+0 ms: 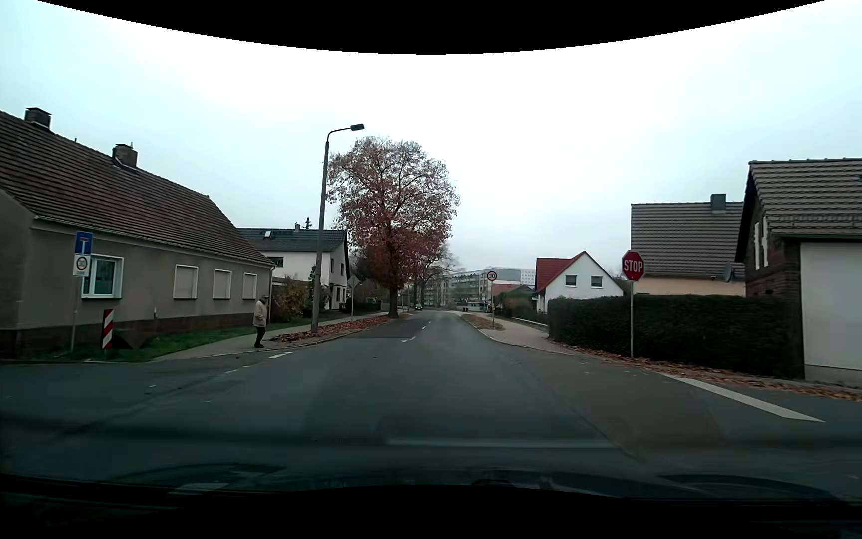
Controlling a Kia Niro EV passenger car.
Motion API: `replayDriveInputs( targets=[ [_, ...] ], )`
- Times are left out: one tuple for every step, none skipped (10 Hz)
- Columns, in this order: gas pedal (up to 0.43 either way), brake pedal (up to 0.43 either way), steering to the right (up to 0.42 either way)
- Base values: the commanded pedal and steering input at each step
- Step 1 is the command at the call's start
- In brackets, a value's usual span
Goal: Follow the waypoints while adhering to traffic rules and regulations
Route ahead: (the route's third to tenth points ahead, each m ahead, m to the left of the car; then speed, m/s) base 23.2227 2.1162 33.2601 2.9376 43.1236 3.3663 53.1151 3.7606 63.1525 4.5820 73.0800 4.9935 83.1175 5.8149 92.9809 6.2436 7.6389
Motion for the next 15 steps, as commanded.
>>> replayDriveInputs(
  targets=[
    [0.15,0.0,-0.012],
    [0.15,0.0,-0.011],
    [0.15,0.0,-0.011],
    [0.15,0.0,-0.011],
    [0.15,0.0,-0.011],
    [0.15,0.0,-0.011],
    [0.15,0.0,-0.011],
    [0.15,0.0,-0.011],
    [0.15,0.0,-0.011],
    [0.15,0.0,-0.009],
    [0.15,0.0,-0.007],
    [0.15,0.0,-0.006],
    [0.15,0.0,-0.005],
    [0.15,0.0,-0.005],
    [0.15,0.0,-0.003]
  ],
)
